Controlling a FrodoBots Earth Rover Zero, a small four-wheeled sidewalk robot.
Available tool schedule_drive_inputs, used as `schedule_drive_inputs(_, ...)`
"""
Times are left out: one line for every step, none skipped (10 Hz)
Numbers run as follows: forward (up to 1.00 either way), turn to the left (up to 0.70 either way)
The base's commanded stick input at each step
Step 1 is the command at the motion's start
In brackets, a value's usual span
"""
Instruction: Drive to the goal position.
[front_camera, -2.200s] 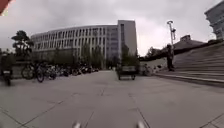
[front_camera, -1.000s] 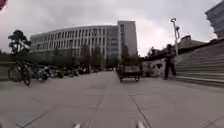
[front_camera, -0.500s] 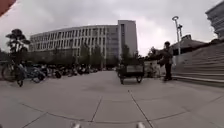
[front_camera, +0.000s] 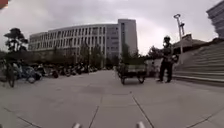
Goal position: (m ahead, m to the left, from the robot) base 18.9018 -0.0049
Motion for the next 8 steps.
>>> schedule_drive_inputs(0.69,0.0)
schedule_drive_inputs(0.69,0.0)
schedule_drive_inputs(0.67,0.0)
schedule_drive_inputs(0.67,0.0)
schedule_drive_inputs(0.67,0.0)
schedule_drive_inputs(0.68,0.0)
schedule_drive_inputs(0.69,0.0)
schedule_drive_inputs(0.7,0.0)
